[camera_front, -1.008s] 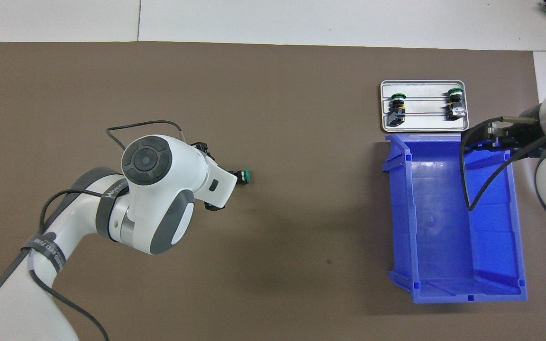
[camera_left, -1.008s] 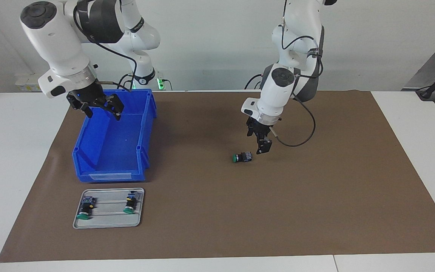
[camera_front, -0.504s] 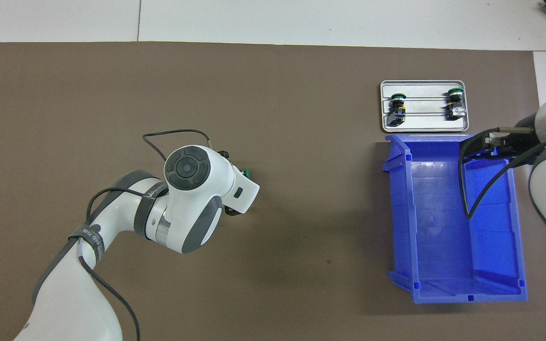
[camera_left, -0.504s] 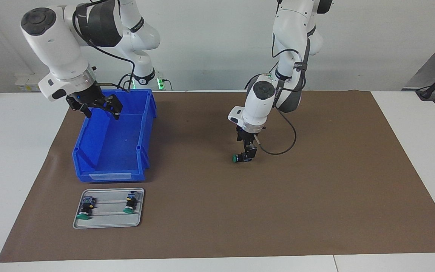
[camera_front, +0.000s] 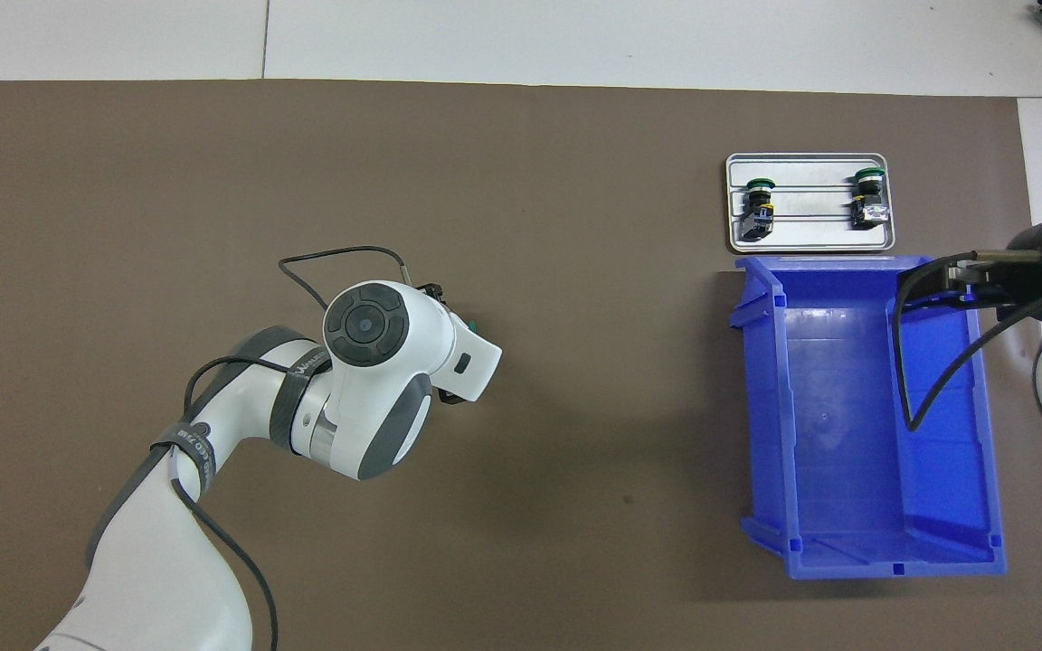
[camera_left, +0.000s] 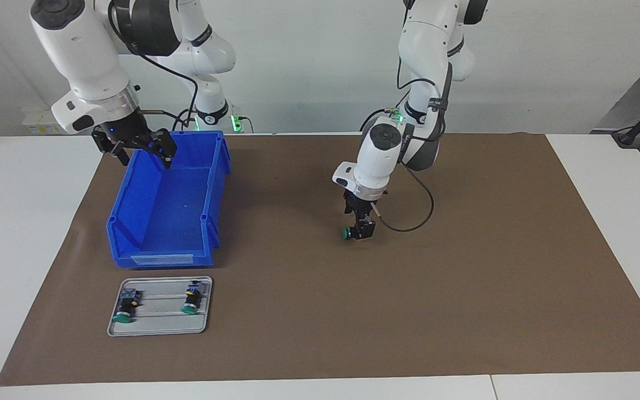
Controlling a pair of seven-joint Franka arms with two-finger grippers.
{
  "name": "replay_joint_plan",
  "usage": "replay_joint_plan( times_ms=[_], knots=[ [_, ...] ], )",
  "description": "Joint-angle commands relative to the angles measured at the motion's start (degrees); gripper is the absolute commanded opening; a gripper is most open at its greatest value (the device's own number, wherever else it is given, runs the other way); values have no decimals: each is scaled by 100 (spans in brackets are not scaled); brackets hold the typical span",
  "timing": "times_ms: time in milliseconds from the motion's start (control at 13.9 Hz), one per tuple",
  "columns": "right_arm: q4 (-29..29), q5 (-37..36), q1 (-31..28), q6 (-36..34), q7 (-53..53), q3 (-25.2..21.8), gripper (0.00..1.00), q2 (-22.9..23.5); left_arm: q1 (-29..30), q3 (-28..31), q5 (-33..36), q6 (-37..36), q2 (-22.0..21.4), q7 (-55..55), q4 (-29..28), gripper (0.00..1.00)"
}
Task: Place and press button with both arms
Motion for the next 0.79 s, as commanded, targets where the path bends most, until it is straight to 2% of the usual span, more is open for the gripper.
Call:
replay_joint_plan(
  times_ms=[0, 504, 720],
  knots=[
    [-178, -40, -76, 65, -121, 19, 100, -133, -178, 107, -62, 186, 112, -146, 73, 99],
    [-178, 39, -50, 64, -17, 19, 100, -124, -239, 107, -62, 485, 288, -173, 21, 99],
    [-152, 48, 2, 82, 457, 28, 100, -115, -231, 107, -53, 494, 288, -155, 20, 89]
  ],
)
